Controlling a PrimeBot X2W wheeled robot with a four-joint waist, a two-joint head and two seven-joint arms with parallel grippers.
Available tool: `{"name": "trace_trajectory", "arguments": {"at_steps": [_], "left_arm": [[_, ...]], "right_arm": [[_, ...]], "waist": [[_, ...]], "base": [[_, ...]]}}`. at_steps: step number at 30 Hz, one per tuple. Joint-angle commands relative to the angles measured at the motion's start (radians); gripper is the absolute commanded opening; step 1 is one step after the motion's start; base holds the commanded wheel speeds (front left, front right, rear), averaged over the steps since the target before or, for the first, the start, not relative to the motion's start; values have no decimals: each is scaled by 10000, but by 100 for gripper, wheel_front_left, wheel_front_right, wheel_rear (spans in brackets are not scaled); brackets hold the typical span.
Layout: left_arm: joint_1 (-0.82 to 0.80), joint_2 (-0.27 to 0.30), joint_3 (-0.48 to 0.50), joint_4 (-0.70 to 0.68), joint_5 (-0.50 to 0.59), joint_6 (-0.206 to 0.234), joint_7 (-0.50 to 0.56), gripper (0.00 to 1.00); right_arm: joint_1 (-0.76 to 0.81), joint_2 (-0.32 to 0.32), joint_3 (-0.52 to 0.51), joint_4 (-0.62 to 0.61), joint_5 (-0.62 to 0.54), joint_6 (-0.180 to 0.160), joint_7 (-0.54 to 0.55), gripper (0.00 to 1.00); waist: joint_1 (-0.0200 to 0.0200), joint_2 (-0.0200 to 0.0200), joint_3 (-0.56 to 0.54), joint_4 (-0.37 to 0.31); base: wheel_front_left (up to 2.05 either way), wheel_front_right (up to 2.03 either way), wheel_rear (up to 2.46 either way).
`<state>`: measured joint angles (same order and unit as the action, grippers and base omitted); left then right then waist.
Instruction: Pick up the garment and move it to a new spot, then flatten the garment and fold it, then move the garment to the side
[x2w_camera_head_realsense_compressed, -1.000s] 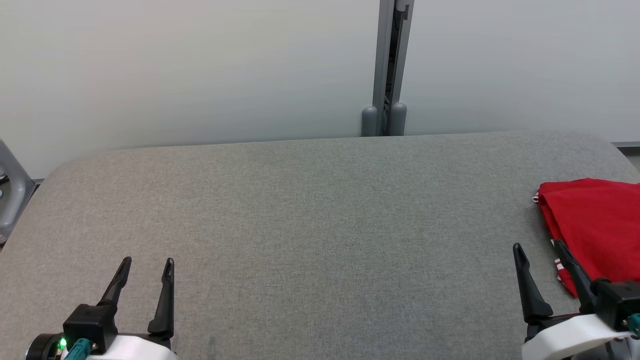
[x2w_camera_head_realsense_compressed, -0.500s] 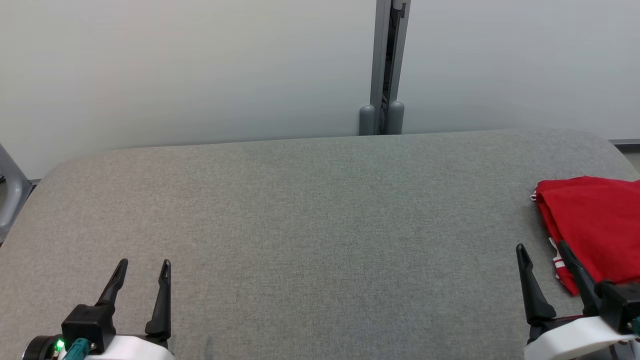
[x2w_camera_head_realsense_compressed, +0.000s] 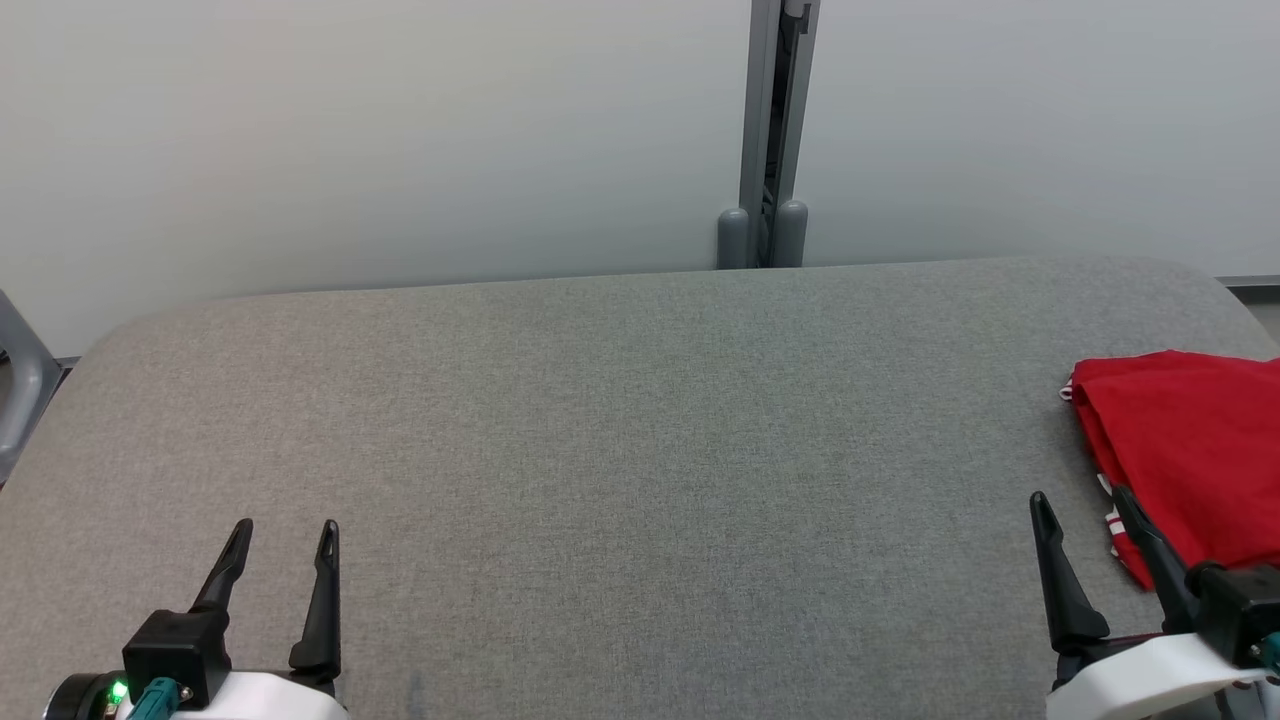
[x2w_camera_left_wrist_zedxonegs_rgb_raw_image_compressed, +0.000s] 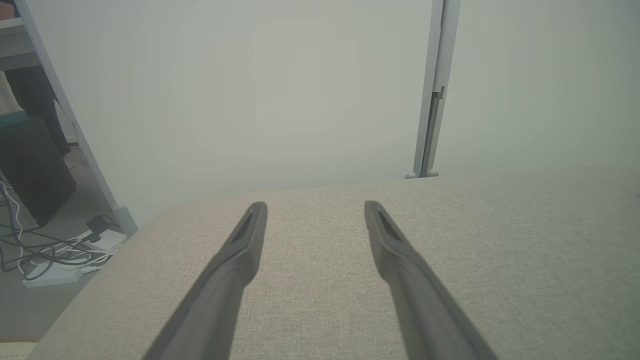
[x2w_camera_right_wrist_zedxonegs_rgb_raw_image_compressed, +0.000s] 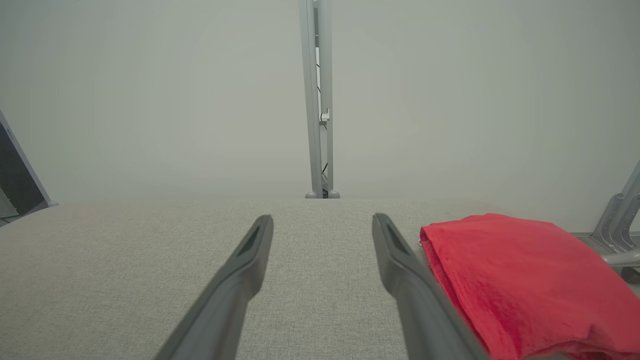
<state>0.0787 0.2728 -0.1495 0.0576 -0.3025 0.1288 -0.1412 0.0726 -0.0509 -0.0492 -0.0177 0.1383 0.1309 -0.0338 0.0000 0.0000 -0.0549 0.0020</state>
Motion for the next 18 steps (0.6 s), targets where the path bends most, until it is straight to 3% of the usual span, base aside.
{"name": "trace_trajectory", "arguments": {"at_steps": [1, 9, 10, 18], "left_arm": [[11, 58, -15, 2, -30, 67, -28, 100], [-60, 53, -52, 13, -53, 125, -92, 100], [-4, -5, -71, 15, -29, 90, -46, 0], [65, -346, -146, 312, -928, -60, -50, 0]], "right_arm": [[55, -12, -8, 18, 54, -5, 52, 100], [-8, -12, -8, -67, 102, -5, 84, 100], [-6, 4, 6, -22, 62, 0, 74, 0], [-159, 88, -258, 573, 968, 0, 405, 0]], "waist": [[0, 0, 5, 5], [0, 0, 58, 6], [0, 0, 59, 6], [0, 0, 84, 3]], "base": [[0, 0, 0], [0, 0, 0], [0, 0, 0], [0, 0, 0]]}}
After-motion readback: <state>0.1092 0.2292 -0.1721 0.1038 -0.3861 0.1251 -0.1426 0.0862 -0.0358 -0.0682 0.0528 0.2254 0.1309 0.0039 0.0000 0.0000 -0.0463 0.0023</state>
